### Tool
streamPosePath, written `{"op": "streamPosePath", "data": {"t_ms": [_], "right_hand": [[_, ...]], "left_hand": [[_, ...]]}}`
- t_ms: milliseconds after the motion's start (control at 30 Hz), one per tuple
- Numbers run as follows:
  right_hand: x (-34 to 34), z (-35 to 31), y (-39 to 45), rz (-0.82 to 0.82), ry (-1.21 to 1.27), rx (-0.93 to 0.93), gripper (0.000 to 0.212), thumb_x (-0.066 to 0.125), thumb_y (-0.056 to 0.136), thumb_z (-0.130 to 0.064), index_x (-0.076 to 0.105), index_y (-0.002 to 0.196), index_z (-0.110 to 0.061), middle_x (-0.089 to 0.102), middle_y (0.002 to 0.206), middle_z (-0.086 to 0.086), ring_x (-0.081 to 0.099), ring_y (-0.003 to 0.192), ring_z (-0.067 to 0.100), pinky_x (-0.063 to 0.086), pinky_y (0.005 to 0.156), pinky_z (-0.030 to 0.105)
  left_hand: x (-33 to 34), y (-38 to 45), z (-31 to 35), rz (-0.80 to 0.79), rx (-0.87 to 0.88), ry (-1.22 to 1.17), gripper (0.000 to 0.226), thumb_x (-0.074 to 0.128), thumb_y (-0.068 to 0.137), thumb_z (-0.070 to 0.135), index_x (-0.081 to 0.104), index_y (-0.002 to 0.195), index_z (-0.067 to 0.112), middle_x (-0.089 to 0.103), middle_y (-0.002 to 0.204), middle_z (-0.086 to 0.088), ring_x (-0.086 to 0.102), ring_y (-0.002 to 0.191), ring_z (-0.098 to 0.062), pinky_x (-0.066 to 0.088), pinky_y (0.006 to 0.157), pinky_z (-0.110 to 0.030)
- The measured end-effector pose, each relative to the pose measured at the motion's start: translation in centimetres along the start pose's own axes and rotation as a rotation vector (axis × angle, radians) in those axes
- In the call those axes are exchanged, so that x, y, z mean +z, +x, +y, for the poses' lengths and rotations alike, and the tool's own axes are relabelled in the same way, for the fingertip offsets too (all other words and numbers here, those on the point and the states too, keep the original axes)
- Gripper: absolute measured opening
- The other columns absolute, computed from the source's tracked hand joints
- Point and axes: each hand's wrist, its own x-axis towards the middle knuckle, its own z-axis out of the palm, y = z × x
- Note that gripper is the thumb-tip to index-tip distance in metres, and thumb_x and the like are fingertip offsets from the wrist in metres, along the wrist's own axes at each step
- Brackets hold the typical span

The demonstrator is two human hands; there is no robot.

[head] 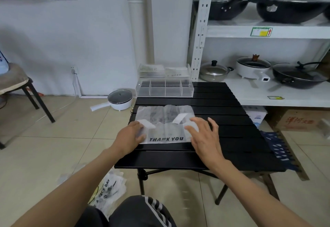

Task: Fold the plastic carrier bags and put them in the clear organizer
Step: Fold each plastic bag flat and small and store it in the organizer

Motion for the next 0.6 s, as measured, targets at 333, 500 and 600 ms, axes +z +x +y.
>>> {"op": "streamPosePath", "data": {"t_ms": [333,500,600], "right_hand": [[2.0,1.0,4.1,-0.304,0.286,0.181,0.033,0.04,0.099,-0.018,0.055,0.128,-0.014,0.037,0.15,0.005,0.058,0.11,0.029,0.05,0.086,0.037],[3.0,0.9,6.4,-0.505,0.174,0.247,0.041,0.029,0.101,-0.022,0.038,0.141,-0.022,0.02,0.16,0.002,0.064,0.099,0.033,0.044,0.066,0.034],[3.1,0.6,7.0,-0.522,0.093,0.252,0.041,0.031,0.1,-0.022,0.038,0.141,-0.022,0.026,0.156,0.001,0.064,0.099,0.031,0.043,0.068,0.035]], "left_hand": [[-0.9,2.5,1.4,-0.228,-0.049,0.176,0.084,0.053,0.083,0.066,0.021,0.149,0.024,0.011,0.16,0.005,0.042,0.133,-0.023,0.045,0.096,-0.037],[-1.7,3.4,1.8,-0.337,-0.082,0.21,0.096,0.054,0.08,0.068,0.01,0.153,0.023,0.0,0.161,0.003,0.033,0.14,-0.025,0.039,0.106,-0.041],[-1.9,3.5,1.9,-0.356,-0.076,0.241,0.098,0.052,0.079,0.071,0.008,0.153,0.024,-0.001,0.161,0.003,0.033,0.14,-0.024,0.038,0.107,-0.041]]}}
